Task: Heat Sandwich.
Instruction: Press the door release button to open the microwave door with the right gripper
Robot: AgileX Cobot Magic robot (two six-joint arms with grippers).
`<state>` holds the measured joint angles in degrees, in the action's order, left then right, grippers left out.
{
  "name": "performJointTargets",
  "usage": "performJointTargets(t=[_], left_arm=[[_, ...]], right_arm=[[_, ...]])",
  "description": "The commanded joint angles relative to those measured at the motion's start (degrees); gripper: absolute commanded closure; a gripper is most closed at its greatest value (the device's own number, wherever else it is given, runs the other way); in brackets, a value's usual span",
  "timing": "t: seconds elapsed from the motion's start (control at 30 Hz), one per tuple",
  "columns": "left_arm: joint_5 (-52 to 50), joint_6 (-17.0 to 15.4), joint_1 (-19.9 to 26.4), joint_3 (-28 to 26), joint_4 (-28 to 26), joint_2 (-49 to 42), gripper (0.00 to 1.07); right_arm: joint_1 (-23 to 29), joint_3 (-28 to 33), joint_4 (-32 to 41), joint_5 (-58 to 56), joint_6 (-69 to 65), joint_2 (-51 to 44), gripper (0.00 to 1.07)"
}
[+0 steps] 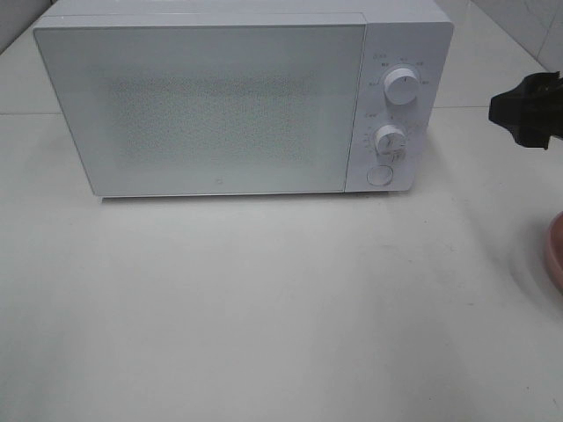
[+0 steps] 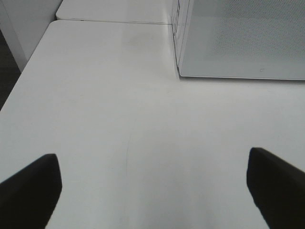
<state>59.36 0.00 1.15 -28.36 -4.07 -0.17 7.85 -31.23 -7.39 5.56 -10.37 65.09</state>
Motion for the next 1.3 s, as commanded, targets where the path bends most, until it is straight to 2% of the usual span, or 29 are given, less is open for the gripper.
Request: performJointTargets(t=[0.03, 0.1, 0.2, 0.23, 0.33, 0.37, 0.43, 0.5, 0.6, 0.67, 0.7, 1.0, 1.3], left_arm=[[-0.52, 0.0, 0.11, 0.11, 0.0, -1.6, 0.03], [-0.52, 0.0, 0.11, 0.11, 0.0, -1.6, 0.03], [-0.52, 0.0, 0.11, 0.11, 0.0, -1.6, 0.03], [-0.52, 0.0, 0.11, 0.11, 0.0, -1.6, 0.03], [-0.52, 0.0, 0.11, 0.11, 0.0, -1.6, 0.03], [-0.52, 0.0, 0.11, 0.11, 0.0, -1.6, 0.03], [-0.52, 0.0, 0.11, 0.11, 0.0, -1.6, 0.03], [-0.52, 0.0, 0.11, 0.11, 0.0, -1.6, 0.03], [-0.52, 0.0, 0.11, 0.11, 0.0, -1.6, 0.03], [-0.52, 0.0, 0.11, 0.11, 0.0, -1.6, 0.03], [-0.52, 0.0, 0.11, 0.11, 0.0, -1.6, 0.03], [-0.52, 0.0, 0.11, 0.11, 0.0, -1.6, 0.03], [-0.52, 0.0, 0.11, 0.11, 0.0, -1.6, 0.03]], right_arm=[[-0.29, -0.17, -1.55, 8.19, 1.26, 4.07, 0.31], [-0.29, 0.11, -1.55, 10.26, 1.6, 4.87, 0.31], [-0.29, 3.55, 0.92, 22.17, 4.35, 8.42, 0.31], [-0.29, 3.55, 0.92, 22.17, 4.35, 8.42, 0.31], [-0.23, 6.42, 5.79, 28.82, 7.85, 10.03, 0.31], [0.97, 8.65, 10.26, 33.35, 10.71, 11.06, 0.31], [1.78, 9.8, 12.15, 35.75, 12.55, 11.34, 0.31], [5.21, 12.66, 18.79, 42.69, 17.48, 13.06, 0.31], [7.79, 14.15, 22.98, 46.47, 19.82, 14.27, 0.31], [12.03, 15.93, 28.02, 51.51, 21.72, 15.87, 0.31], [12.03, 15.93, 28.02, 51.51, 21.72, 15.87, 0.31], [23.95, 17.36, 36.5, 58.33, 23.66, 21.31, 0.31], [31.74, 17.36, 45.21, 63.2, 23.38, 28.25, 0.31]])
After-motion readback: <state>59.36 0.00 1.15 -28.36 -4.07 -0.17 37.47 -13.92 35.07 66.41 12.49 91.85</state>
